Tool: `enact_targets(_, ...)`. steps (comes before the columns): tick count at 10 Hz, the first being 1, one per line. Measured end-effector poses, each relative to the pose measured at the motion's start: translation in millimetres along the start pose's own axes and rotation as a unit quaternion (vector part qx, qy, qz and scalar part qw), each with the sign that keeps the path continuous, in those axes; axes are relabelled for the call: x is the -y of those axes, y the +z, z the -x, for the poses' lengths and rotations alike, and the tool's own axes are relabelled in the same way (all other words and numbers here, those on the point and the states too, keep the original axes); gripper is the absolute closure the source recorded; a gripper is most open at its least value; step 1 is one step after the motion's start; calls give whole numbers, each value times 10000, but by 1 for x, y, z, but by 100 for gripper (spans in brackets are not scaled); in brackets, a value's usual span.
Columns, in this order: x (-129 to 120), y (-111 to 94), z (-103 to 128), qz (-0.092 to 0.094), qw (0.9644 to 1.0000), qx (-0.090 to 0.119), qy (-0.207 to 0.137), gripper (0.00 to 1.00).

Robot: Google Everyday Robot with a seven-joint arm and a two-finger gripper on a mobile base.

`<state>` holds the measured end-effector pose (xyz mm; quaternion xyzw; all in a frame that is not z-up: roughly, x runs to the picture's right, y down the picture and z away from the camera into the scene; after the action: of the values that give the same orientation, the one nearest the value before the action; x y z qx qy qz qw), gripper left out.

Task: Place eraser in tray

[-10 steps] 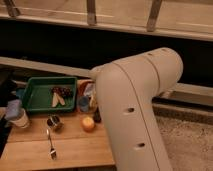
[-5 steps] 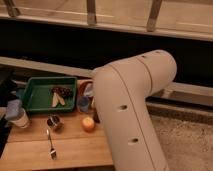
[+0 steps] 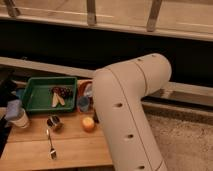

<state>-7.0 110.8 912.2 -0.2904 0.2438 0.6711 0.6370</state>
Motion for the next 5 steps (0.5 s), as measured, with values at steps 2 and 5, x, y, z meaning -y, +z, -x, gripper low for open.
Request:
enact_targets(2,-1,-2,-2,-18,10000,19,-10,68)
enact_targets(5,-3,-7,-3,22,10000,81,-38,96)
